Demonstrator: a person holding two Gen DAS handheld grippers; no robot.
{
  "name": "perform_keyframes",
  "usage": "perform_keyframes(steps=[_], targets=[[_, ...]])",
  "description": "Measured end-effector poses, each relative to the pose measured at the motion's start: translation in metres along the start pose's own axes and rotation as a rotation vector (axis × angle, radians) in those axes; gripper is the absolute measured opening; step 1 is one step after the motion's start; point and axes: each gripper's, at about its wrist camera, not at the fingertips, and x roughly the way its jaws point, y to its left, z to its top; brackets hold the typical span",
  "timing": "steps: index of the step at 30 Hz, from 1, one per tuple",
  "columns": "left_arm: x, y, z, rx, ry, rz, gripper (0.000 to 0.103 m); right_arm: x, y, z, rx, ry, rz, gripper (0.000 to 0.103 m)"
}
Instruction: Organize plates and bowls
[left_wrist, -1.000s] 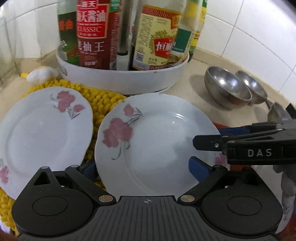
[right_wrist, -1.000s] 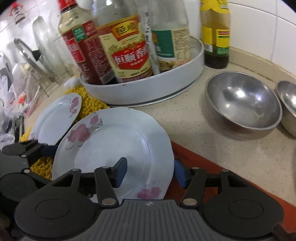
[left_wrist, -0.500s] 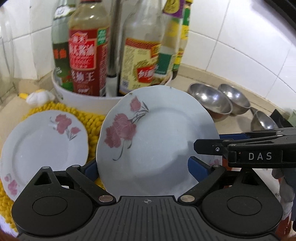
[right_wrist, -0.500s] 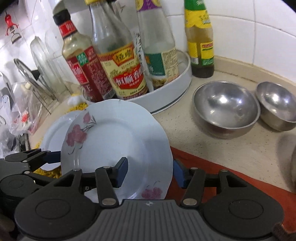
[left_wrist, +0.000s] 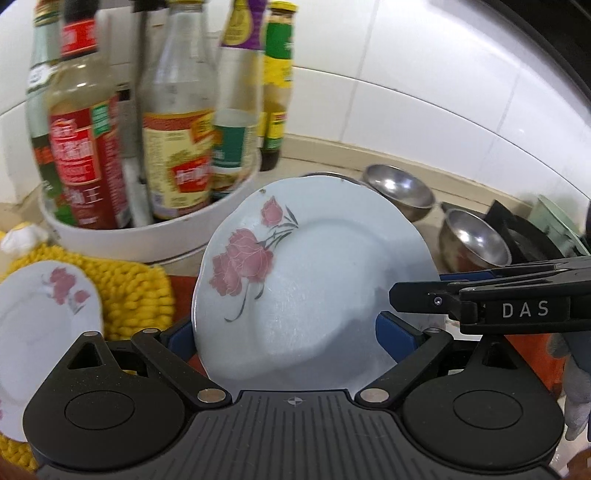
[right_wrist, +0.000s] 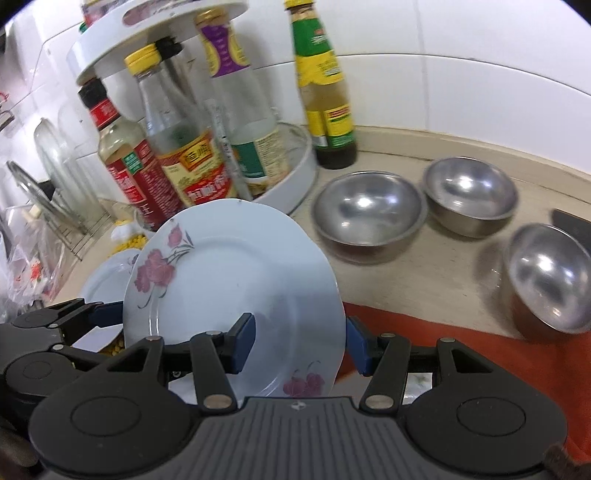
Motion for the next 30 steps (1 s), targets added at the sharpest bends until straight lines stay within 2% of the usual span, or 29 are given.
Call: perform_keyframes(steps=[20,30], targets=[[0.014,-0.067,-0.014,0.155,0.055,-0.142,0.099,-0.056,-0.052,-0.046,0.158,-0.017,-0.141,0.049],[0.023,-0.09,-0.022,0.195,0.092,-0.177,0.099,-0.067,-0.073,-0.067,0.224,0.0,-0.184,0.05]])
